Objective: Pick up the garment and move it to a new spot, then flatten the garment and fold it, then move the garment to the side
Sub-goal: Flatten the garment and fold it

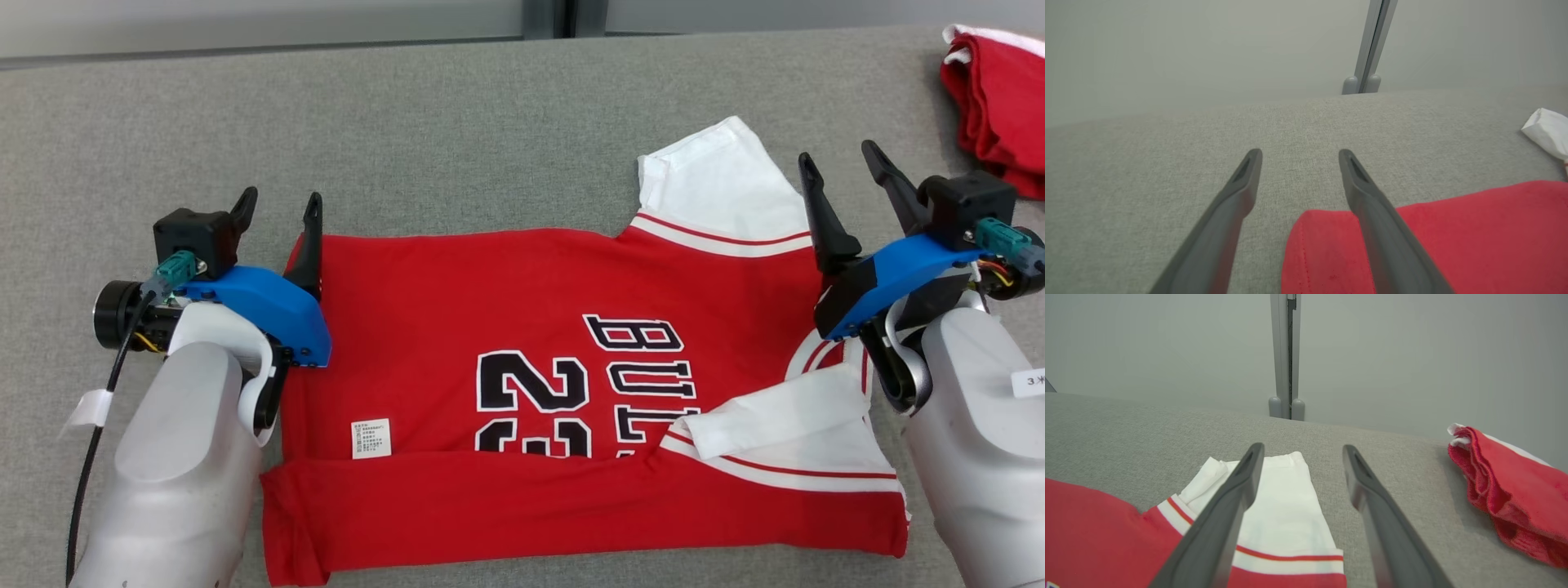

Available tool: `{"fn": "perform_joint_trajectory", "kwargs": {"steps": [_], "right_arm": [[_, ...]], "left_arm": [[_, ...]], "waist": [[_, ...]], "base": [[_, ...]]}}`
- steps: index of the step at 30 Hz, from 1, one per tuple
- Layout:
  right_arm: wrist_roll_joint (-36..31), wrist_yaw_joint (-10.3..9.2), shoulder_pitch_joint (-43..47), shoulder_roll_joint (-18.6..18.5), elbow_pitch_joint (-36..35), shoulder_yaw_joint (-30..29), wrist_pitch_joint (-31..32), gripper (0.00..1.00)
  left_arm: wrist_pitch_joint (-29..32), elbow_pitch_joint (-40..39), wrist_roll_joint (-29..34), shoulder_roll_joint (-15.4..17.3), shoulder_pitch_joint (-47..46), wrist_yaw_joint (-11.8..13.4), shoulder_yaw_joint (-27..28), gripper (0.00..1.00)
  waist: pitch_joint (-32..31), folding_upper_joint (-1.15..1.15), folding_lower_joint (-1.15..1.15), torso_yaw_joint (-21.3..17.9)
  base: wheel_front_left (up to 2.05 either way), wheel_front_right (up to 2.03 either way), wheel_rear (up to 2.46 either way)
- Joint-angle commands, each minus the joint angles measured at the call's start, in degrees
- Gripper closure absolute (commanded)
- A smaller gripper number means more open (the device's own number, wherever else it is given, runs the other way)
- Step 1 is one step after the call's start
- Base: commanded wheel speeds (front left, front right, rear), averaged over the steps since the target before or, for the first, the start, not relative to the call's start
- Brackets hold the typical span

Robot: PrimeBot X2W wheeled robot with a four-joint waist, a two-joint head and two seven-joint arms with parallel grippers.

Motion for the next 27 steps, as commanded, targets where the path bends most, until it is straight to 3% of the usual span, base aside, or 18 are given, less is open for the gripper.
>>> {"fn": "perform_joint_trajectory", "kwargs": {"steps": [1,13,22,23,24,26,27], "right_arm": [[0.21,0.01,-1.62,-0.33,1.42,0.59,-0.48,0.0],[2.33,0.01,-6.71,-0.57,12.14,4.81,-4.47,0.0],[3.33,0.01,-8.73,-0.52,16.17,7.28,-5.55,0.0],[3.47,0.01,-8.93,-0.5,16.53,7.5,-5.55,0.0],[3.58,0.01,-9.11,-0.51,16.86,7.72,-5.65,0.0],[3.81,0.01,-9.48,-0.76,17.4,8.1,-5.83,0.0],[4.01,0.01,-9.67,-0.92,17.7,8.29,-5.87,0.0]], "left_arm": [[0.67,1.43,-0.85,0.43,-1.08,-0.05,-0.66,0.0],[1.88,8.96,-7.76,0.86,-2.46,-0.06,-10.86,0.0],[1.96,13.32,-11.84,0.86,-4.95,-0.05,-14.44,0.0],[2.3,13.78,-12.52,0.66,-5.12,-0.05,-14.76,0.11],[2.56,14.12,-12.83,0.6,-5.3,-0.05,-15.2,0.62],[2.04,14.71,-13.42,0.76,-5.46,-0.05,-16.06,1.0],[1.58,14.99,-13.61,0.8,-5.51,-0.05,-16.39,1.0]], "waist": [[0.95,-0.02,-0.01,0.67],[1.9,-0.02,-0.01,0.79],[2.48,-0.02,-0.01,-0.05],[2.44,-0.02,-0.01,-0.13],[2.41,-0.02,-0.01,-0.19],[2.35,-0.02,-0.01,-0.19],[2.33,-0.02,-0.01,-0.13]], "base": [[0.0,0.0,0.0],[0.0,0.0,0.0],[0.0,0.0,0.0],[0.0,0.0,0.0],[0.0,0.0,0.0],[0.0,0.0,0.0],[0.0,0.0,0.0]]}}
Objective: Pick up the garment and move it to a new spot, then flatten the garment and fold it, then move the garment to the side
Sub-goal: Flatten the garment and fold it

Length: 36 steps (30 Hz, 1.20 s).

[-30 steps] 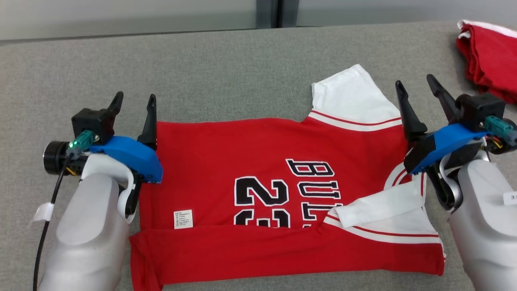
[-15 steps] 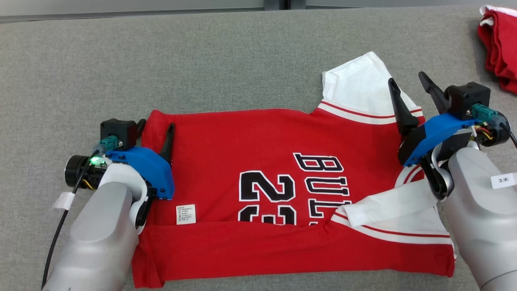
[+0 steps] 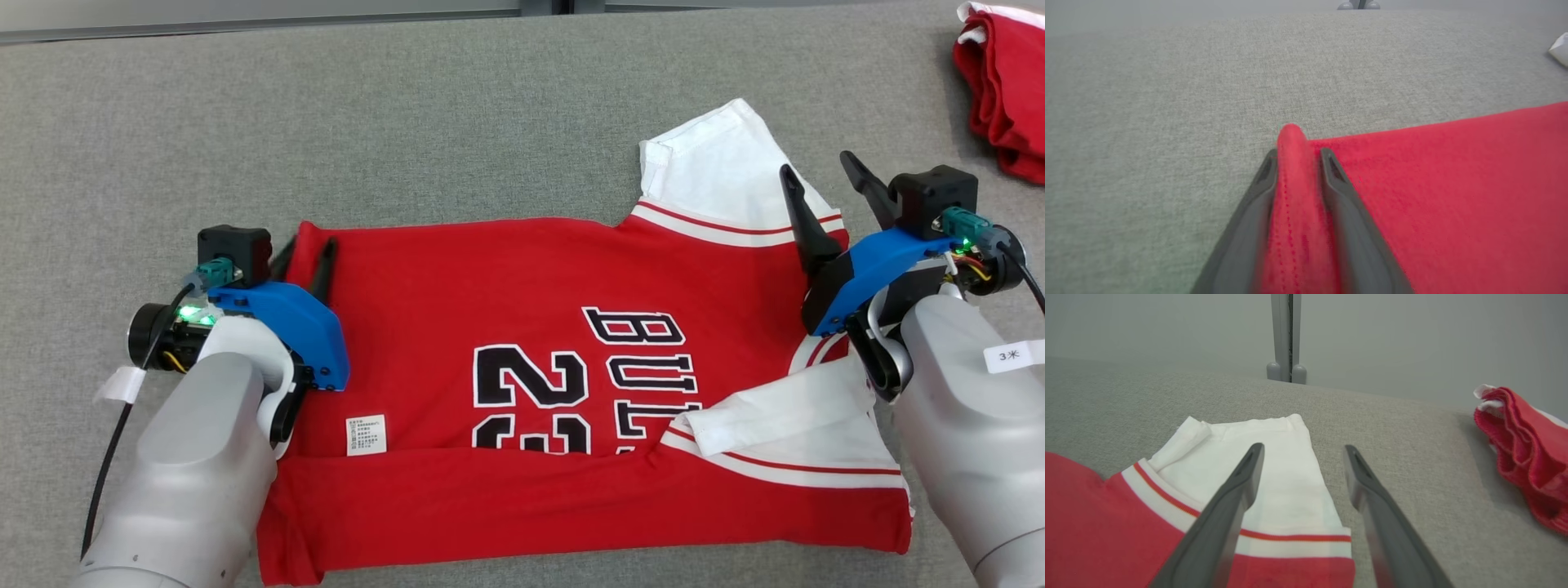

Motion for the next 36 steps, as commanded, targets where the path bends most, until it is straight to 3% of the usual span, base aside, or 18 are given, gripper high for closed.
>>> {"fn": "perform_joint_trajectory", "kwargs": {"steps": [1,12,27,36], "right_arm": [[0.54,0.01,-1.35,-0.68,0.46,0.28,-0.37,0.0],[2.3,0.01,-6.36,-2.31,4.06,1.79,1.78,0.0],[4.5,0.01,-17.88,-4.63,12.69,3.41,10.91,0.0],[6.04,0.01,-19.63,-4.66,17.03,4.86,17.11,0.0]], "left_arm": [[-0.31,1.01,-0.38,-0.05,0.02,-0.04,-0.77,1.0],[-5.43,-0.83,-2.05,-0.88,-1.54,0.03,-3.97,1.0],[-7.75,-6.12,-1.7,-3.22,-4.31,0.03,-7.87,1.0],[-7.91,-7.13,-1.34,-3.86,-5.48,0.03,-8.1,1.0]], "waist": [[-0.03,-0.01,0.0,0.23],[1.3,-0.01,0.0,2.84],[6.25,-0.01,0.0,8.31],[8.23,-0.01,0.0,9.54]], "base": [[0.0,0.0,0.0],[0.0,0.0,0.0],[0.0,0.0,0.0],[0.0,0.0,0.0]]}}
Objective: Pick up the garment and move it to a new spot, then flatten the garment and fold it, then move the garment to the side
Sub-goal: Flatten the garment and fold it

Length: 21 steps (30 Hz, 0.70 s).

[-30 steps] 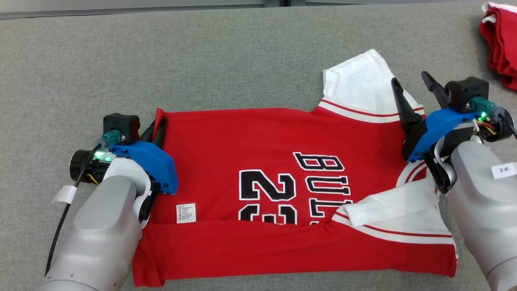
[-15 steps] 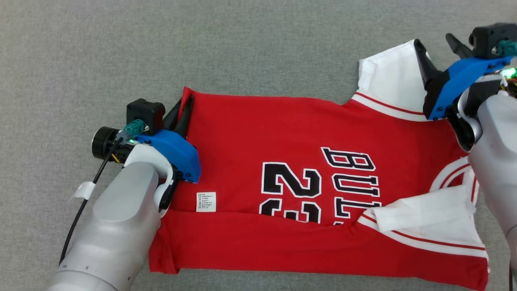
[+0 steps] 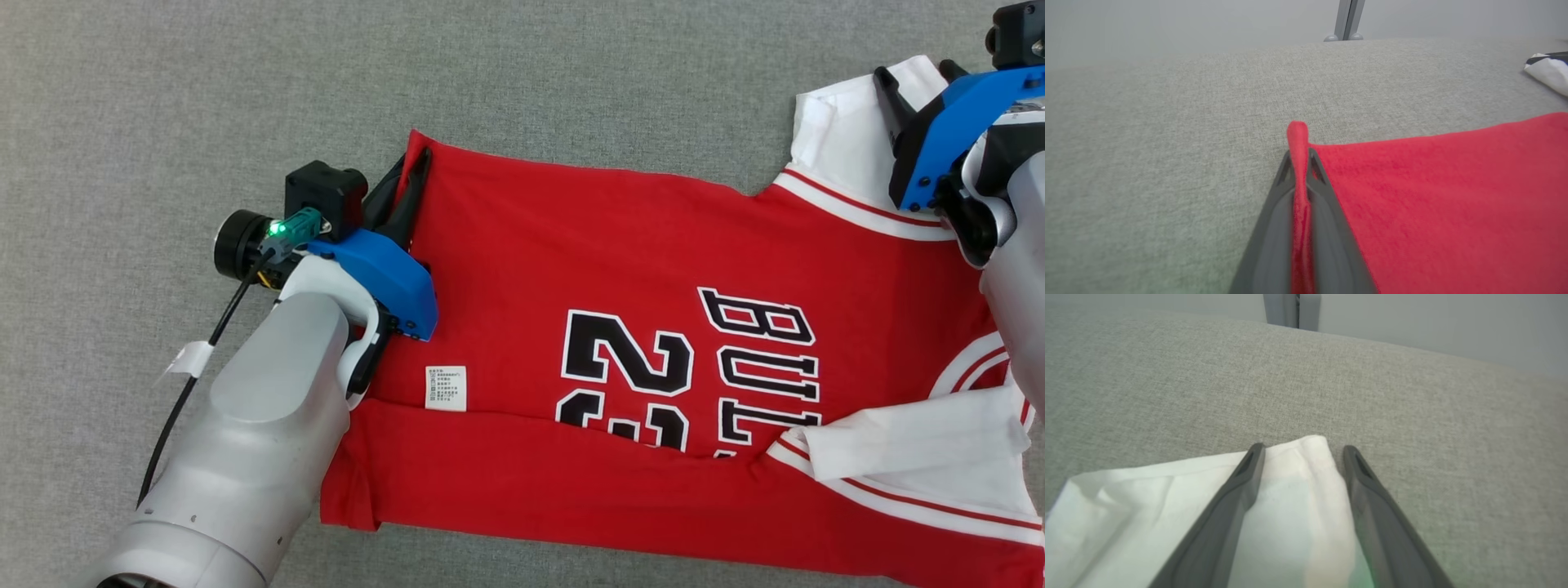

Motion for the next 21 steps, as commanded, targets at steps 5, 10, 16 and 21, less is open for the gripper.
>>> {"fn": "perform_joint_trajectory", "kwargs": {"steps": [5,10,16,21], "right_arm": [[1.23,0.01,1.35,0.7,0.49,2.0,1.31,1.0],[2.08,0.01,1.88,0.14,-0.47,3.14,-1.98,1.0],[3.82,0.01,4.2,-0.26,-2.03,4.03,-7.76,1.0],[6.25,0.01,7.98,0.12,-4.72,5.25,-13.11,1.0]], "left_arm": [[-0.24,-1.01,0.48,0.59,0.02,0.24,1.05,1.0],[-0.24,-1.2,0.68,0.94,1.23,0.26,2.02,1.0],[-0.25,-1.68,0.8,1.38,3.49,0.6,3.46,1.0],[-0.25,-1.84,0.85,2.18,6.03,0.95,4.81,1.0]], "waist": [[-0.29,0.01,0.0,-0.43],[-1.68,0.01,0.0,-1.12],[-4.5,0.01,0.0,-2.55],[-7.53,0.01,0.0,-4.52]], "base": [[0.0,0.0,0.0],[0.0,0.0,0.0],[0.0,0.0,0.0],[0.0,0.0,0.0]]}}
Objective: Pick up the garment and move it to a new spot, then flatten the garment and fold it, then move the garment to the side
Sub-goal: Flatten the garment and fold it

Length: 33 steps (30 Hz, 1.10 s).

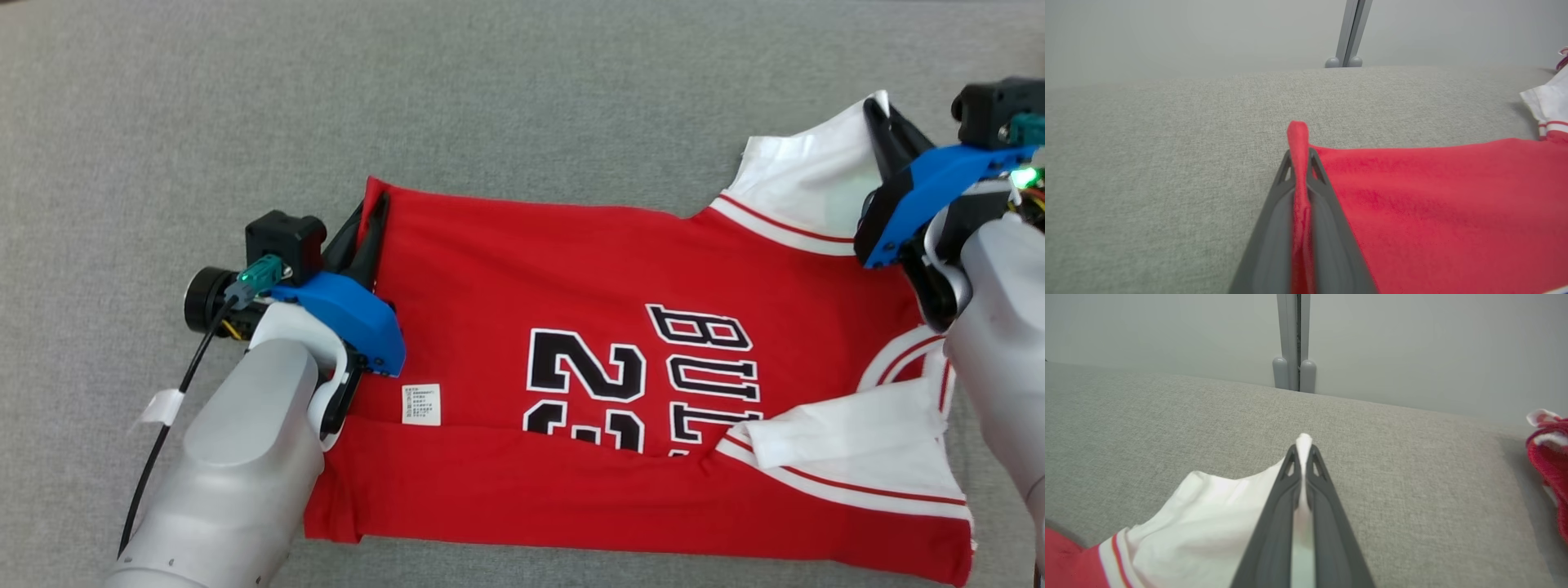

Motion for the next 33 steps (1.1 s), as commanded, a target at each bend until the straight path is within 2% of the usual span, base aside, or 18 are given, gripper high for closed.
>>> {"fn": "perform_joint_trajectory", "kwargs": {"steps": [1,9,15,20,33], "right_arm": [[0.85,0.01,1.62,-0.1,-0.97,0.33,-1.12,1.0],[3.88,0.01,11.55,-1.48,-11.71,0.8,-4.56,1.0],[2.31,0.01,22.84,-2.4,-25.61,-3.03,-4.63,1.0],[0.5,0.01,31.77,-1.49,-33.51,-6.35,-4.64,1.0],[-0.03,0.01,45.8,0.89,-41.11,-10.22,-4.66,1.0]], "left_arm": [[-0.25,-0.04,0.2,0.43,0.75,0.47,0.3,1.0],[-0.26,-0.55,0.47,1.33,3.96,0.67,1.91,1.0],[-0.26,-1.93,0.65,2.18,6.69,1.11,3.73,1.0],[-0.25,-3.47,1.5,2.38,9.27,1.53,4.91,1.0],[-0.25,-11.06,5.03,2.29,18.35,2.09,9.31,1.0]], "waist": [[-1.62,0.01,0.0,-1.39],[-5.01,0.01,0.0,-3.47],[-6.88,0.01,0.0,-4.44],[-7.89,0.01,0.0,-4.91],[-10.55,0.01,0.0,-5.37]], "base": [[0.0,0.0,0.0],[0.0,0.0,0.0],[0.0,0.0,0.0],[0.0,0.0,0.0],[0.0,0.0,0.0]]}}
